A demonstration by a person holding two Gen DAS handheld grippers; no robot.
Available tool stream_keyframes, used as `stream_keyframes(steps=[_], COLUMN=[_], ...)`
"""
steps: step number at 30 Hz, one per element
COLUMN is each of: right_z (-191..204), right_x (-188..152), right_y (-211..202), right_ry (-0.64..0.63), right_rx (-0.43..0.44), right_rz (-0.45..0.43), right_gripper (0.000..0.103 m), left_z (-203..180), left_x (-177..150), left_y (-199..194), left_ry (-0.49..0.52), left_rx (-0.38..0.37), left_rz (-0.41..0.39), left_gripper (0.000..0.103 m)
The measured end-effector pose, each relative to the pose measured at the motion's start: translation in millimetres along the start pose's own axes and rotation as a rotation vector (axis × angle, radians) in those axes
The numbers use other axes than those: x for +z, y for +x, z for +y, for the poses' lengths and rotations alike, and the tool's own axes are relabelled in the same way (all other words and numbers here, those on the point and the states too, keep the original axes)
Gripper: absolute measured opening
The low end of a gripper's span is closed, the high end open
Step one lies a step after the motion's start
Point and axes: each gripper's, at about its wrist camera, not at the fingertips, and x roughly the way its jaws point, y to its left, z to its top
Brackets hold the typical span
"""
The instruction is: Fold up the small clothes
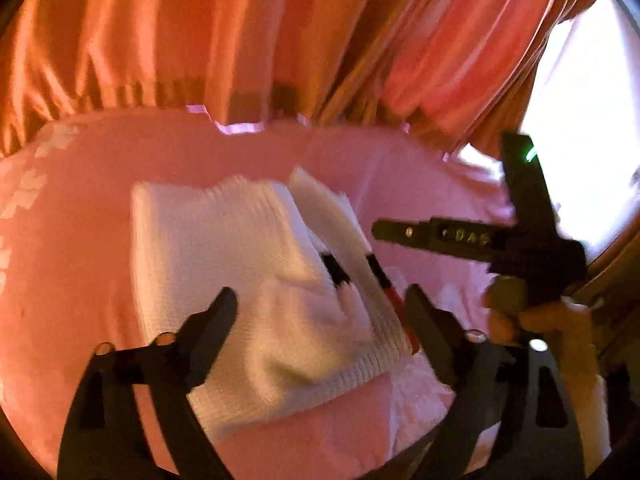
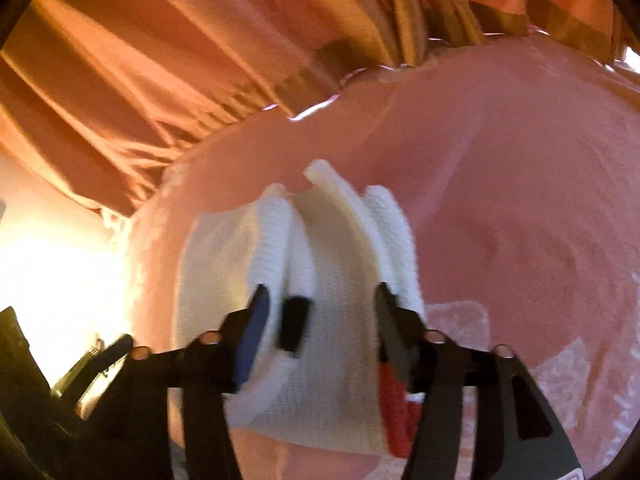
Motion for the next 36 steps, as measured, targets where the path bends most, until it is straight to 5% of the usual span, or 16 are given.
stream_keyframes(steps=[4,7,9,10,12,16,18,22,25,28,33,34,35,36], right_z=[21.9,33.3,43.4,48.7,65.2,76.1,59.7,7.0,17.1,35.9,53.7,55.1,53.2,49.1], right_x=[5.0,-3.0,-13.2,-16.6,-13.4,0.9,-6.4,-35.9,-39.9,-53.1,-74.2,-77.7,-80.4,-81.8], right_y=[33.9,67.0,89.3,93.8,83.3,15.3,3.4,41.1,19.0,-7.3,-4.2,2.4,10.0,13.2], right_ry=[-0.029,-0.027,-0.038,-0.053,-0.041,-0.05,-0.06,0.06,0.067,-0.012,-0.109,-0.14,-0.164,-0.165], right_rx=[0.036,0.034,0.049,0.057,0.003,0.114,-0.024,-0.257,-0.186,-0.162,-0.151,-0.191,-0.23,-0.266], right_rz=[0.097,0.181,0.221,0.231,0.184,0.018,-0.003,0.173,0.106,0.059,0.129,0.138,0.162,0.18], right_gripper=[0.067,0.067,0.048,0.025,0.022,0.021,0.022,0.027,0.034,0.058,0.061,0.049,0.021,0.021], left_z=[46.3,92.6,103.8,105.2,101.8,87.5,83.9,76.3,70.9,66.4,63.4,63.3,63.3,63.0], left_x=[5.3,1.5,0.5,0.3,-1.6,-2.0,-5.6,-15.2,-20.4,-24.3,-29.5,-31.1,-31.6,-32.7], left_y=[-17.9,-6.0,-0.3,2.5,0.0,-6.5,-4.1,13.6,25.6,28.4,33.4,35.9,37.7,39.5], left_ry=[-0.059,-0.242,-0.275,-0.258,-0.232,-0.184,-0.165,-0.135,-0.125,-0.105,-0.089,-0.084,-0.083,-0.081], left_rx=[0.114,0.114,0.116,0.13,0.143,0.117,0.104,0.105,0.109,0.116,0.132,0.137,0.142,0.146], left_rz=[-0.084,-0.061,-0.039,-0.026,-0.031,-0.061,-0.045,0.023,0.058,0.049,0.049,0.056,0.06,0.065], left_gripper=[0.09,0.09,0.09,0.09,0.09,0.09,0.09,0.09,0.09,0.09,0.09,0.09,0.09,0.09])
